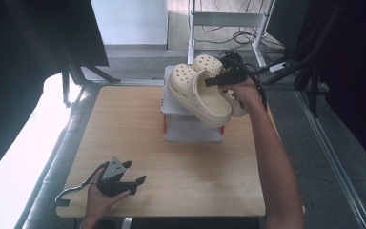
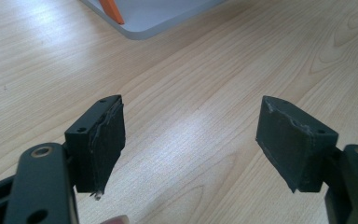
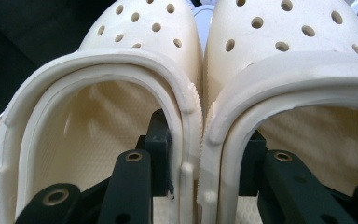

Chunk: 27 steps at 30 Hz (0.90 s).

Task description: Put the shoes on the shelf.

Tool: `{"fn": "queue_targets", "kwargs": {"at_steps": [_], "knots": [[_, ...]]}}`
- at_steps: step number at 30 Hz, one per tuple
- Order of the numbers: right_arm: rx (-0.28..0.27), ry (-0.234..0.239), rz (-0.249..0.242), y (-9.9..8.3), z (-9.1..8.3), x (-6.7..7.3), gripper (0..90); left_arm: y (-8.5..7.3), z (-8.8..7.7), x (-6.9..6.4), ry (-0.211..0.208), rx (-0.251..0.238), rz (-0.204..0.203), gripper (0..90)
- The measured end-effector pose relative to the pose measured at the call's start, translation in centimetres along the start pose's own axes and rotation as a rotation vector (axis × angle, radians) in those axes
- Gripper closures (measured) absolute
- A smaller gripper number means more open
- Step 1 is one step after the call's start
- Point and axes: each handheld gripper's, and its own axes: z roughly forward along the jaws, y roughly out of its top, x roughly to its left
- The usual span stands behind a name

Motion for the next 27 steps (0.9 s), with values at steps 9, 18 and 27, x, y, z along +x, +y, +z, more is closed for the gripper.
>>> {"fn": "queue_targets", "kwargs": {"at_steps": [9, 18, 27], "knots": [[0.011, -0.055, 0.029, 1.4, 1.8, 0.2, 66.1, 0.0, 0.0, 0.0, -0.001, -0.002, 0.001, 24.4], [0.009, -0.076, 0.063, 2.3, 3.0, 0.5, 66.1, 0.0, -0.1, 0.0, -0.003, -0.005, -0.003, 24.4], [-0.001, -0.128, 0.141, 2.9, 4.1, 1.0, 66.0, 0.0, -0.1, 0.0, -0.004, -0.005, -0.002, 24.4]]}}
